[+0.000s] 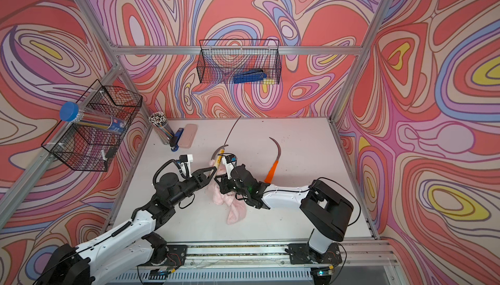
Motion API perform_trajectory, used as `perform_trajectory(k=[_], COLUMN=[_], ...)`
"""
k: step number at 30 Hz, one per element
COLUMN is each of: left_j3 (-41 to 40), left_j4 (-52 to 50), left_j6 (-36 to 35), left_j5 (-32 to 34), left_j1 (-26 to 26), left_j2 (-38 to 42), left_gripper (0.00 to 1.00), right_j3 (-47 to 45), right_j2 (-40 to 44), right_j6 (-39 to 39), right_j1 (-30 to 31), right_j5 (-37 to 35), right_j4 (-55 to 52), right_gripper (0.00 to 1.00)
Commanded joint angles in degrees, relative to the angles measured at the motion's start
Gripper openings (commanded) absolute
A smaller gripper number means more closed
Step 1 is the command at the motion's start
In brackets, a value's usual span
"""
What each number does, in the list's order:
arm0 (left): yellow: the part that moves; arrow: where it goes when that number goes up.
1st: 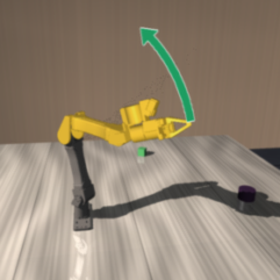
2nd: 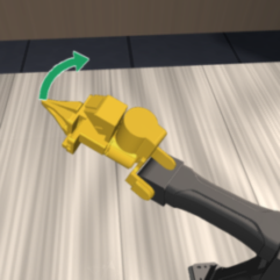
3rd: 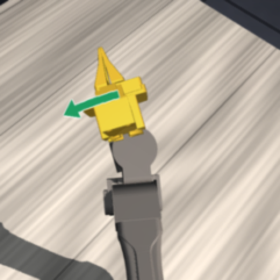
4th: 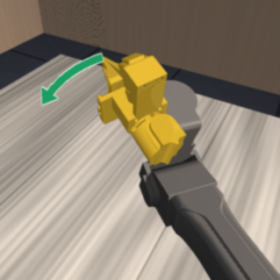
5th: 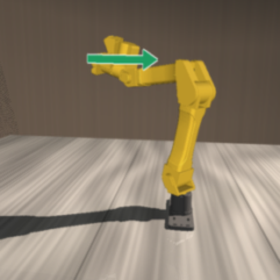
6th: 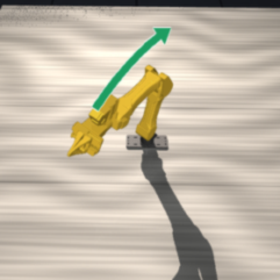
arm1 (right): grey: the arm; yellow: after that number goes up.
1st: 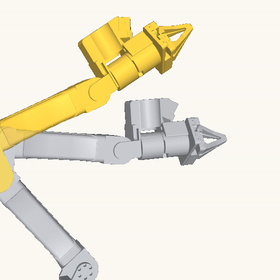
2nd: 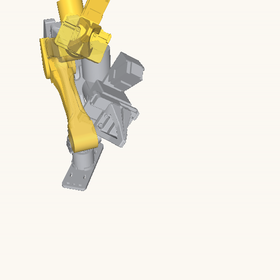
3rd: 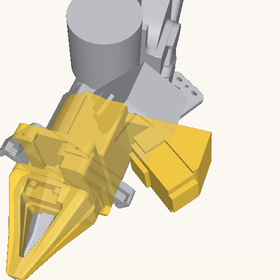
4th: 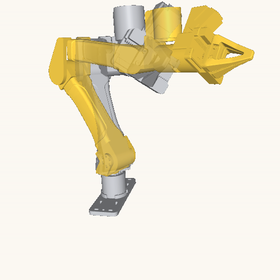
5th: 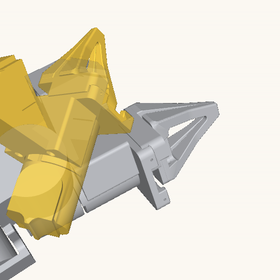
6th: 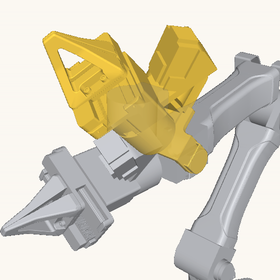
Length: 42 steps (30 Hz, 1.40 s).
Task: Wipe small sickles with rags
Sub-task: Wipe the small sickle.
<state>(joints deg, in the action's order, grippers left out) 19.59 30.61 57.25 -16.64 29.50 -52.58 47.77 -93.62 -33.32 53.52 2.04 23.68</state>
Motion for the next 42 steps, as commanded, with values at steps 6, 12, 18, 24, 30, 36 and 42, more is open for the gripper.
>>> perform_trajectory(k=[6,12,18,24,30,36,42], left_j3=[-1.31,-1.16,-0.94,0.77,1.69,1.74,1.85], left_j4=[0.09,2.23,4.85,3.72,2.48,2.45,1.60], left_j6=[-0.15,1.02,2.68,2.47,2.45,2.82,2.95], left_j5=[-2.57,-3.85,-5.47,-5.86,-7.52,-8.86,-9.11], left_j1=[-0.58,-0.54,-0.58,-0.51,-0.58,-0.53,-0.58], left_j2=[-0.18,-3.15,-7.31,-10.21,-10.31,-10.11,-9.99], left_gripper=[0.00,0.00,0.00,0.00,0.00,0.00,0.00], right_j3=[2.40,4.79,5.19,6.69,9.78,12.55,14.98], right_j2=[3.13,2.20,1.25,1.01,-2.08,-4.94,-5.26], right_j6=[1.57,0.89,-0.33,-0.08,-0.19,-0.23,0.08], right_j1=[-3.42,-6.34,-11.51,-14.44,-17.57,-20.39,-23.01], right_j5=[0.37,2.71,5.98,7.01,9.51,10.35,11.28], right_j4=[-1.39,-2.05,-1.26,-2.64,-3.64,-4.39,-5.87], right_gripper=[0.00,0.00,0.00,0.00,0.00,0.00,0.00])
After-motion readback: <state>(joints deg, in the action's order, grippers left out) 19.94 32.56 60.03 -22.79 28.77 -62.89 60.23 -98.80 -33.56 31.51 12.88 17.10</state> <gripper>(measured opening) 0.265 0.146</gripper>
